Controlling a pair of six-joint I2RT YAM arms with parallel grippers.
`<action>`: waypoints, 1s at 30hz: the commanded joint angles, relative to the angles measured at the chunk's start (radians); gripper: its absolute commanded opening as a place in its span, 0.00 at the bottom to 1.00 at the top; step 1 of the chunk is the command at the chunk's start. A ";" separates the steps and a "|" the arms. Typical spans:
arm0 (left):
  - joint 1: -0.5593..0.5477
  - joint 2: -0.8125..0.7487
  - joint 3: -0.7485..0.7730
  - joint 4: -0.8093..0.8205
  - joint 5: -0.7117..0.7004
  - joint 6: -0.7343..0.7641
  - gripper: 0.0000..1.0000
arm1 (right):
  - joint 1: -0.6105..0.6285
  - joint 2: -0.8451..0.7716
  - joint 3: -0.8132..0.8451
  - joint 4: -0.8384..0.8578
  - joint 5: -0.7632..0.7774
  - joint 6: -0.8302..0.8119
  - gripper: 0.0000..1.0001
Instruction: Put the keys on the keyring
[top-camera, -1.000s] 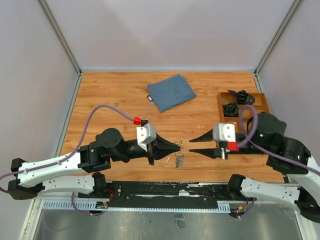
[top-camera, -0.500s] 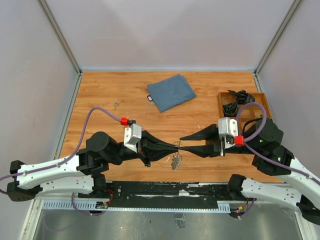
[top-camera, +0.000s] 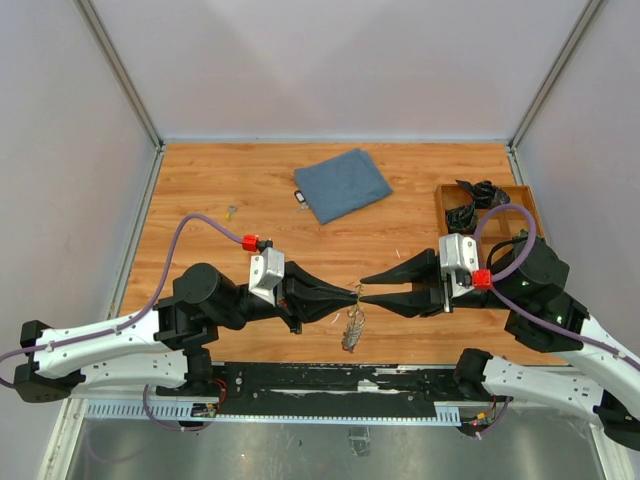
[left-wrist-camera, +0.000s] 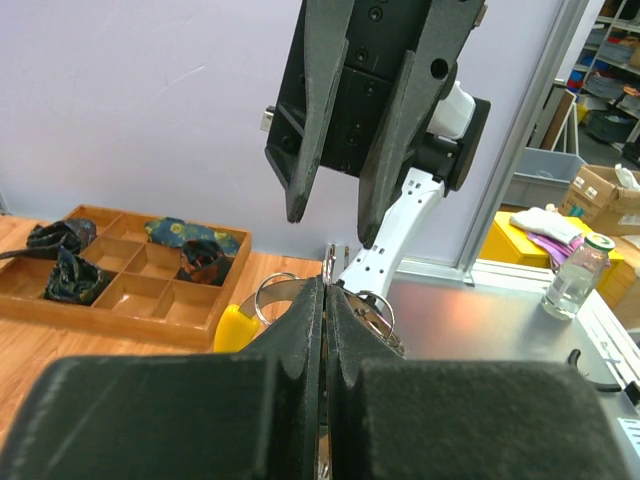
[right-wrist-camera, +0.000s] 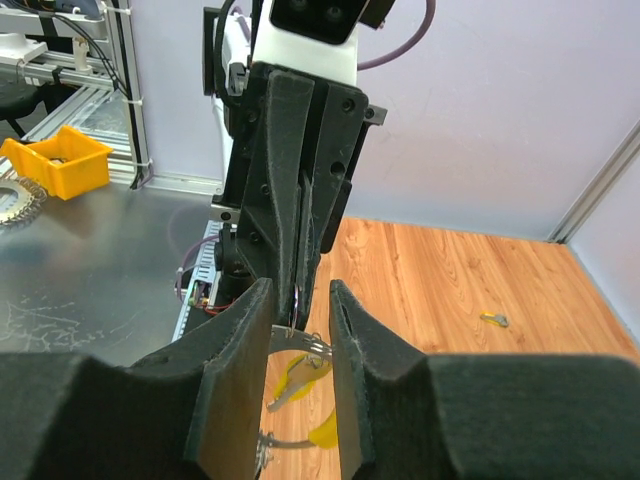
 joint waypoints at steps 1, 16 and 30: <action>0.001 -0.017 0.029 0.072 0.008 0.006 0.00 | 0.015 -0.008 -0.022 0.021 -0.014 0.026 0.30; 0.001 -0.026 0.026 0.075 0.009 0.009 0.01 | 0.015 -0.003 -0.029 -0.002 -0.021 0.027 0.18; 0.001 -0.027 0.027 0.077 0.011 0.014 0.01 | 0.015 0.025 -0.001 -0.066 -0.012 0.009 0.04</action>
